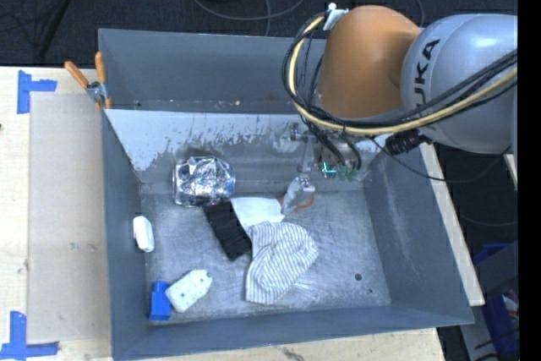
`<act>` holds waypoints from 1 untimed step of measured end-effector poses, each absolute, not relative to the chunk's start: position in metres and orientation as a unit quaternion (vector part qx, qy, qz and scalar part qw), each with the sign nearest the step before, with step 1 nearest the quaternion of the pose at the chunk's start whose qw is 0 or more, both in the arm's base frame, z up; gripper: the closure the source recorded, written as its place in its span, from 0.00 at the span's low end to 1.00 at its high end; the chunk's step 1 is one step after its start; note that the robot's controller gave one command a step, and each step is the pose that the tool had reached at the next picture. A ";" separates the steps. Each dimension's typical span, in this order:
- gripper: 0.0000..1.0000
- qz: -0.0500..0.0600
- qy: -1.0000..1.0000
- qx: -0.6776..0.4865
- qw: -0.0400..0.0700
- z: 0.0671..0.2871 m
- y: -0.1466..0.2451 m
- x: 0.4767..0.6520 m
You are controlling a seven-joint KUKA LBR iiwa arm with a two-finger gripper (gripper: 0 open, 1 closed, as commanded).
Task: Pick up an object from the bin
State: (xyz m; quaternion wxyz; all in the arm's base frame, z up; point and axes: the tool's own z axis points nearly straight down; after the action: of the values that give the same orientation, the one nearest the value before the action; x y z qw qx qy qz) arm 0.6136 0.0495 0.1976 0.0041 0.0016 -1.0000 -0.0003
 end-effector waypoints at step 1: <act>0.00 0.000 -1.000 0.001 0.000 0.202 0.049 0.615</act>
Offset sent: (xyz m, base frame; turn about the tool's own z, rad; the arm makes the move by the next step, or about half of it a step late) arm 0.0034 -0.0102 -0.1261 -0.0118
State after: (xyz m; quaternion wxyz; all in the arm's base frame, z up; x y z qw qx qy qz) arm 0.6150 0.0494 0.2023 0.0004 0.0013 -1.0000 -0.0004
